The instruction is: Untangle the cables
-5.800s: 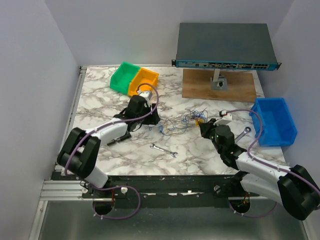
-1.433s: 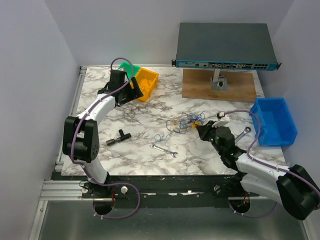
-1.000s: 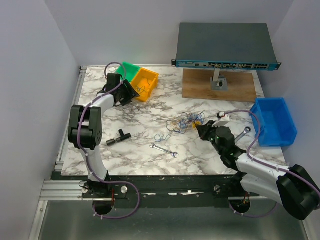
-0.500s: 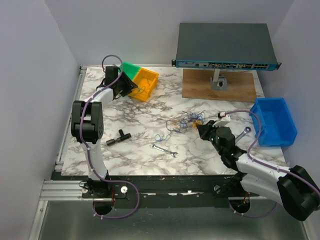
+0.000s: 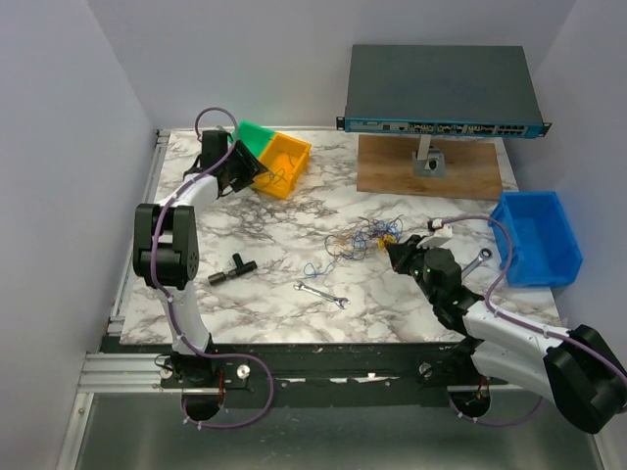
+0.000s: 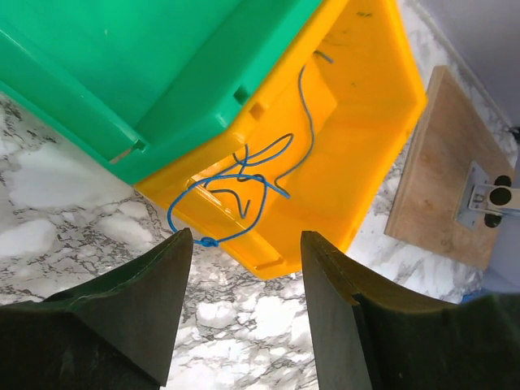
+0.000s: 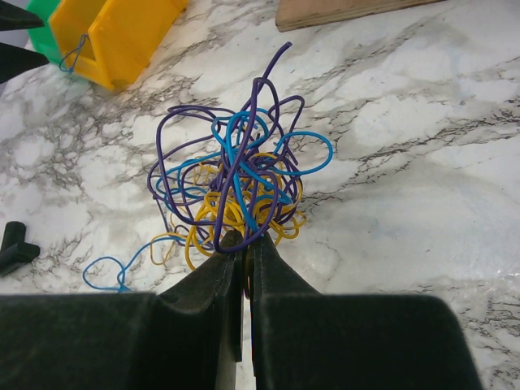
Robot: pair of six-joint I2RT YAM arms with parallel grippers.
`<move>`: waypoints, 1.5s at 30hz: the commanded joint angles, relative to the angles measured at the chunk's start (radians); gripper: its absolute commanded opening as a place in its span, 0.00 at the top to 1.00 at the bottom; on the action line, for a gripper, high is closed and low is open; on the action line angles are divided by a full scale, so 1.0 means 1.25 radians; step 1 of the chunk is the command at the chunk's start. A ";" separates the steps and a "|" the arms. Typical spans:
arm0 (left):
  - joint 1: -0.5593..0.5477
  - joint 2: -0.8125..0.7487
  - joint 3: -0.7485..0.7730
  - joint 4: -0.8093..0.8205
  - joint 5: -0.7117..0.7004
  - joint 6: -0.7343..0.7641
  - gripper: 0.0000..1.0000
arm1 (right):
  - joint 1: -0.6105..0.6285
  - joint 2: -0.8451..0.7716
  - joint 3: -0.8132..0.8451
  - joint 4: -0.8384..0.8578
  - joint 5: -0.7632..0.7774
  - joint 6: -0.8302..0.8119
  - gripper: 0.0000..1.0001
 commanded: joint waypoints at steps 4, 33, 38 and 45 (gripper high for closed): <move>0.022 -0.065 -0.047 0.019 -0.027 0.016 0.42 | 0.001 -0.010 -0.004 0.018 0.019 -0.006 0.98; -0.001 -0.027 -0.011 0.067 0.003 -0.021 1.00 | 0.000 -0.002 -0.001 0.019 0.025 -0.005 0.97; -0.019 0.036 0.090 0.037 0.004 -0.021 1.00 | 0.000 0.002 0.000 0.018 0.027 -0.005 0.98; -0.044 0.193 0.338 -0.169 -0.033 -0.013 0.98 | 0.000 -0.003 -0.002 0.015 0.039 -0.004 0.98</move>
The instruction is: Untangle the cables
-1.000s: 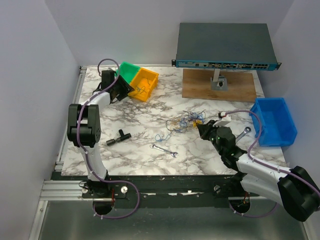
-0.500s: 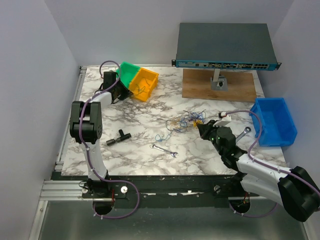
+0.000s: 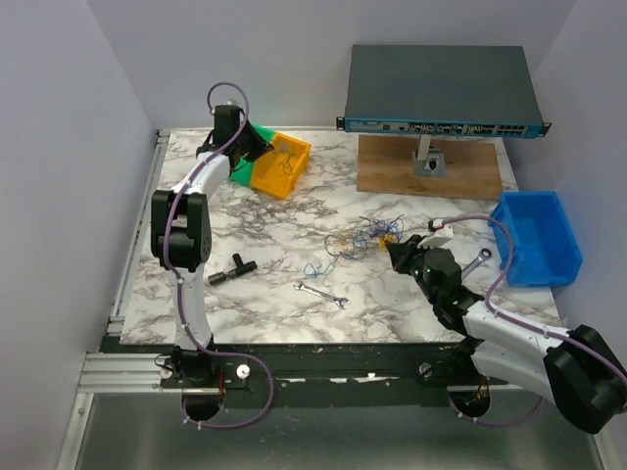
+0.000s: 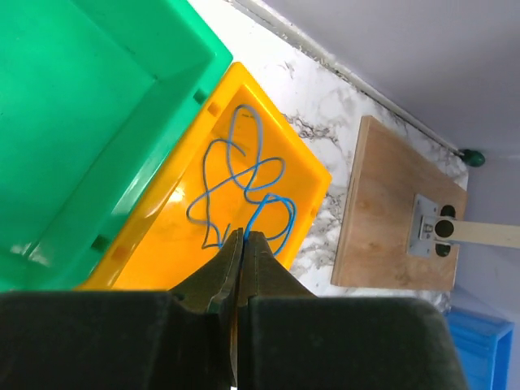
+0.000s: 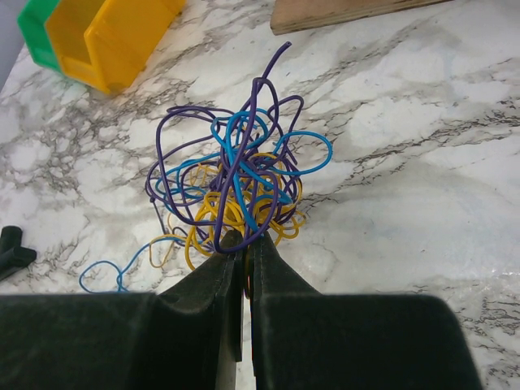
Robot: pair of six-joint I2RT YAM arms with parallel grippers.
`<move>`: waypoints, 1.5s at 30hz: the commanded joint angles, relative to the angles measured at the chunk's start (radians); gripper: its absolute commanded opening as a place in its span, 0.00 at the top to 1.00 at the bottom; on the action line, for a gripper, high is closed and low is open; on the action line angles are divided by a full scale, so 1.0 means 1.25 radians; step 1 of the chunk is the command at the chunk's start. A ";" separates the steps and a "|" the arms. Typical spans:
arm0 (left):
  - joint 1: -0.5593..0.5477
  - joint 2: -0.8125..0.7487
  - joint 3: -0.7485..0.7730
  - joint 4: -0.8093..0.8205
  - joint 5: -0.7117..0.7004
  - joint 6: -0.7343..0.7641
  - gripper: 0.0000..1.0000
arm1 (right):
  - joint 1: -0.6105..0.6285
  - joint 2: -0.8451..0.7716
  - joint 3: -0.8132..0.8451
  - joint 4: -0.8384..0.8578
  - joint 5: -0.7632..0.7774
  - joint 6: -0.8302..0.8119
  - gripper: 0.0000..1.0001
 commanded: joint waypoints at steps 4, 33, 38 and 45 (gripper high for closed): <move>-0.040 0.088 0.135 -0.253 -0.110 0.072 0.94 | 0.001 0.002 0.000 0.016 0.036 -0.002 0.98; -0.189 0.026 0.109 -0.405 -0.121 0.235 0.75 | -0.001 -0.022 -0.004 0.001 0.049 0.008 0.97; -0.189 -0.003 0.120 -0.427 -0.159 0.250 0.56 | 0.000 -0.019 -0.004 0.002 0.046 0.007 0.98; -0.190 -0.170 -0.014 -0.389 -0.171 0.265 0.35 | 0.000 -0.003 0.005 0.011 -0.001 -0.012 0.95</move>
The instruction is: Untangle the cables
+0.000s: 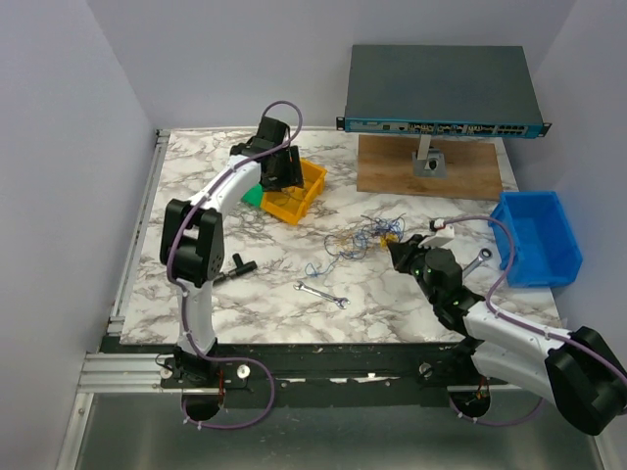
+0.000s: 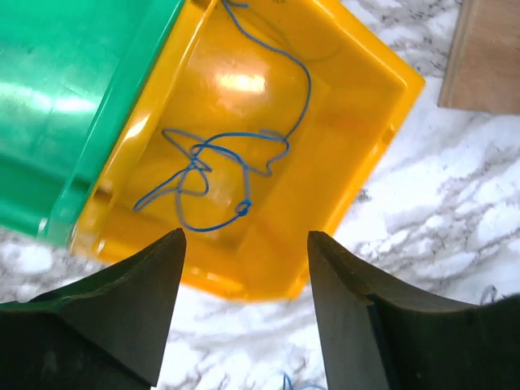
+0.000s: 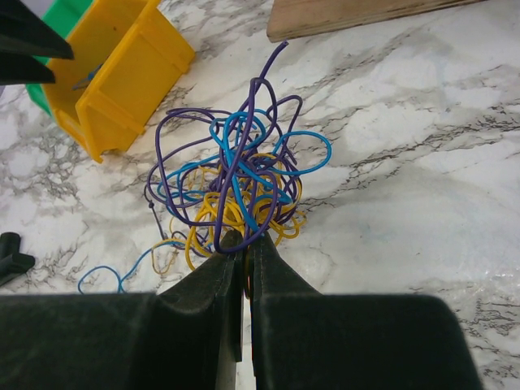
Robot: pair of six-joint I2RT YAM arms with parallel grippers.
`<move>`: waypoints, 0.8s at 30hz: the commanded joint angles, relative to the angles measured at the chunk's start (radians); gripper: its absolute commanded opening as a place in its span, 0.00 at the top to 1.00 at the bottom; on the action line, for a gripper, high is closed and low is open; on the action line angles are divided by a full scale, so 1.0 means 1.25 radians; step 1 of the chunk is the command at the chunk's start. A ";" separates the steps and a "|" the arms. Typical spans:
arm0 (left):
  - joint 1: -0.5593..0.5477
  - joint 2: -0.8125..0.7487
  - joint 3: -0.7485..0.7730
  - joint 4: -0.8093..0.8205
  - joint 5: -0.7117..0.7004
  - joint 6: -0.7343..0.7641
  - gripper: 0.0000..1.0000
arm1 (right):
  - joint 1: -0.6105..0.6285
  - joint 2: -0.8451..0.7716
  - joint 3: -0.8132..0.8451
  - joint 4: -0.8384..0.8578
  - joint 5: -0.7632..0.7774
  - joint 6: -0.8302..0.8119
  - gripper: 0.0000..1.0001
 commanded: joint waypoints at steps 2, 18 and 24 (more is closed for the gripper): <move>-0.004 -0.209 -0.142 0.053 -0.014 0.023 0.30 | 0.000 0.000 0.021 -0.022 -0.029 -0.005 0.94; -0.195 -0.553 -0.615 0.411 0.177 0.049 0.20 | 0.000 -0.052 0.224 -0.472 -0.183 0.079 0.17; -0.307 -0.474 -0.592 0.435 0.157 0.082 0.22 | 0.000 -0.094 0.242 -0.587 -0.022 0.110 0.26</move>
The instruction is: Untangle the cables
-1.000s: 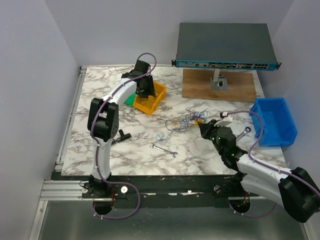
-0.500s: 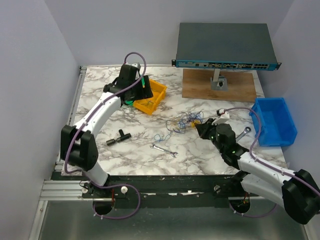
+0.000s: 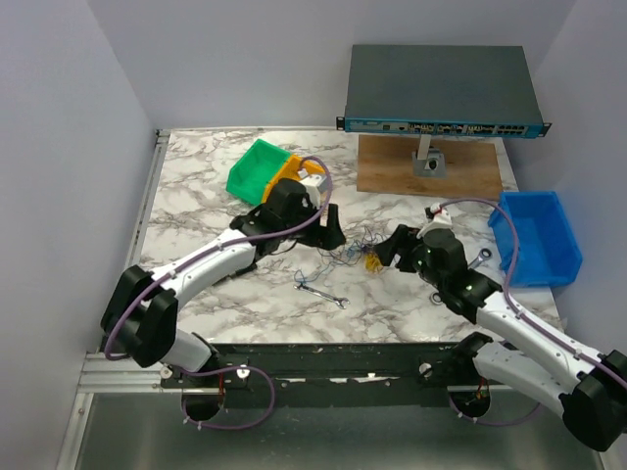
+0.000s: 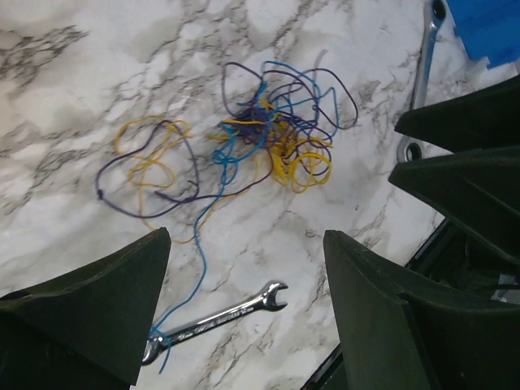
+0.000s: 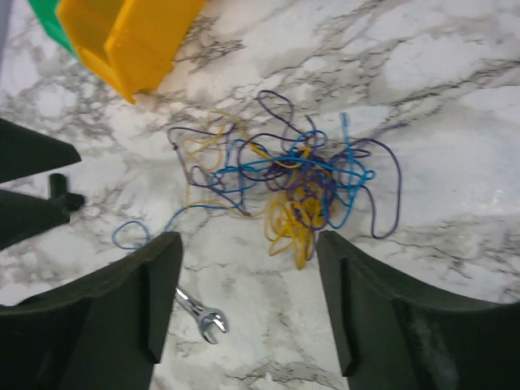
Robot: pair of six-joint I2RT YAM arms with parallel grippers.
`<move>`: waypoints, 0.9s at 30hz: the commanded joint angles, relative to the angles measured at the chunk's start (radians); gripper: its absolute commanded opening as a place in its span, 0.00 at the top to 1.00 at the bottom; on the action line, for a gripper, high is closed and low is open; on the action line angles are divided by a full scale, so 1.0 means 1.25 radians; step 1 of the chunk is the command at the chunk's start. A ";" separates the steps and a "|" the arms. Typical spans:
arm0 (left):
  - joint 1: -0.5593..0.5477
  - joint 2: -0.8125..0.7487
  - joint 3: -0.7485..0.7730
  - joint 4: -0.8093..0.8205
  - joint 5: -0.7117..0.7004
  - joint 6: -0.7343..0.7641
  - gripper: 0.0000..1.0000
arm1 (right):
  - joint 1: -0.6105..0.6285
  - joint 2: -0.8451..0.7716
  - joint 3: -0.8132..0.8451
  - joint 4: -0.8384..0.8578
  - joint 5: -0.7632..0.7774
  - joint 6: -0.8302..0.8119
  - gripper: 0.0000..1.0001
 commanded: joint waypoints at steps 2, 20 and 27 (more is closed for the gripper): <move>-0.101 0.093 0.058 0.068 -0.004 0.060 0.24 | -0.002 -0.003 0.035 -0.160 0.159 0.039 0.33; -0.148 0.327 0.169 0.035 0.059 0.050 0.34 | -0.005 0.158 -0.032 0.067 0.017 0.010 0.53; -0.149 0.388 0.194 0.016 0.050 0.060 0.37 | -0.005 0.238 -0.046 0.146 0.028 -0.002 0.67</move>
